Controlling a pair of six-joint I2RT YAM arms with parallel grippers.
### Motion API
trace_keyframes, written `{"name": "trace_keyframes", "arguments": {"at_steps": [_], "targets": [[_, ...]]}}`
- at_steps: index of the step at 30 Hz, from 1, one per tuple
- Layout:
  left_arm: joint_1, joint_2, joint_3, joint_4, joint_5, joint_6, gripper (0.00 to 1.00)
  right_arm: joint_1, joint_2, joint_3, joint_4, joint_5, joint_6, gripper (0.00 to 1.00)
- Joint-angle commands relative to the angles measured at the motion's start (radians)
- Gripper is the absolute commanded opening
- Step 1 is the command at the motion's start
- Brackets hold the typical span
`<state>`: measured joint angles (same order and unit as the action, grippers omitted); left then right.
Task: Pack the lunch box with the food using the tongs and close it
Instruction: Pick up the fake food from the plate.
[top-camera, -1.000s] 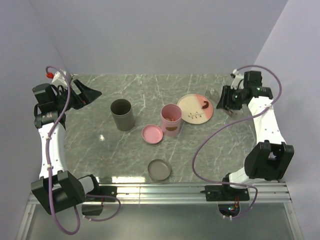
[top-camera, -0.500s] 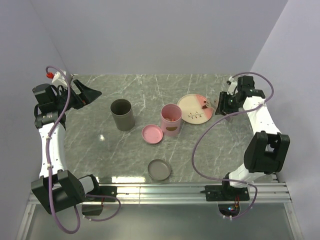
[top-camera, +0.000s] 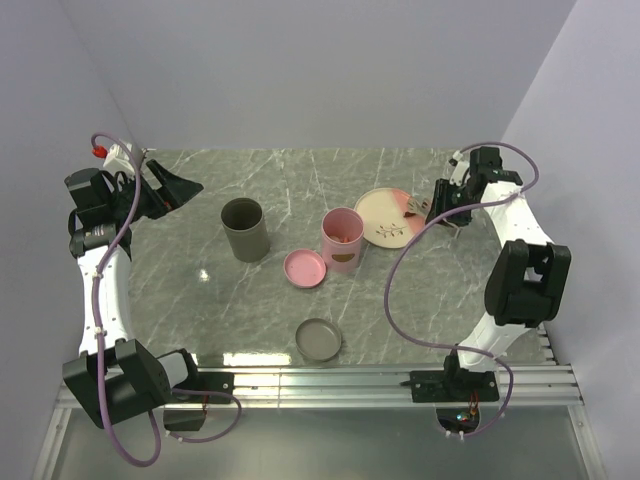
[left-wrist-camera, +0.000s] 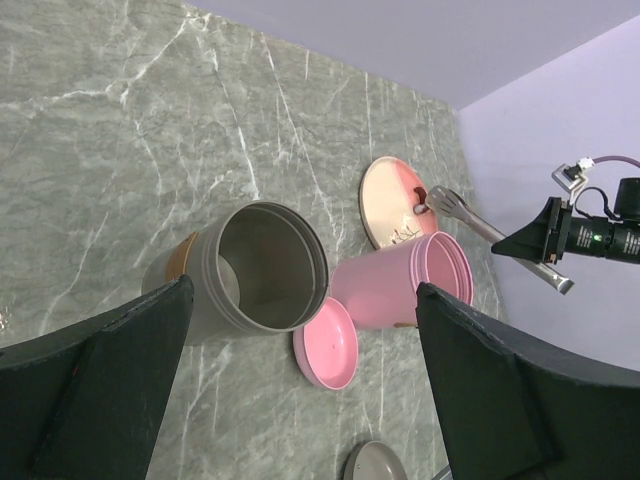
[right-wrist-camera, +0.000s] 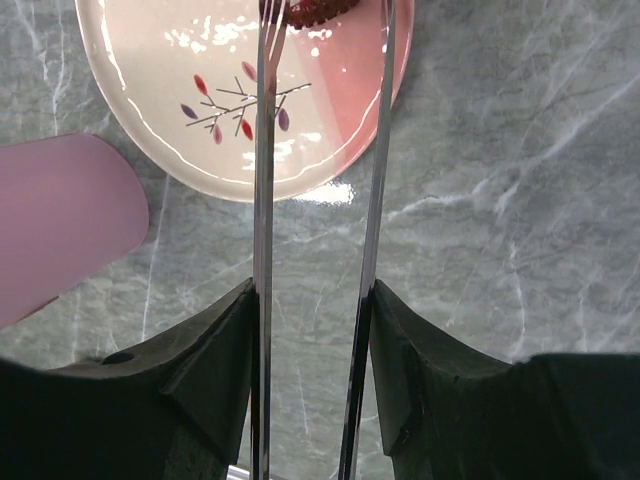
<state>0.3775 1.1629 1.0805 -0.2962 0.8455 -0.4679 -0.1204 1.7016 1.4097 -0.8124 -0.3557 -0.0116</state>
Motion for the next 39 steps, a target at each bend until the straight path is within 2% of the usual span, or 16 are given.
{"name": "trace_keyframes", "arguments": {"at_steps": [1, 21, 27, 39], "targets": [[0.006, -0.002, -0.002, 0.035, 0.015, -0.006, 0.99, 0.002, 0.024, 0.064, 0.029, -0.032, 0.010, 0.52], [0.008, 0.012, 0.018, 0.026, 0.013, -0.002, 0.99, 0.041, 0.089, 0.095, 0.030, -0.074, 0.021, 0.50], [0.009, 0.009, 0.021, 0.019, 0.010, 0.005, 0.99, 0.085, 0.078, 0.095, 0.032, -0.069, -0.031, 0.49], [0.009, 0.003, 0.013, 0.022, 0.015, 0.003, 0.99, 0.088, 0.000, 0.040, 0.039, -0.011, -0.048, 0.48]]}}
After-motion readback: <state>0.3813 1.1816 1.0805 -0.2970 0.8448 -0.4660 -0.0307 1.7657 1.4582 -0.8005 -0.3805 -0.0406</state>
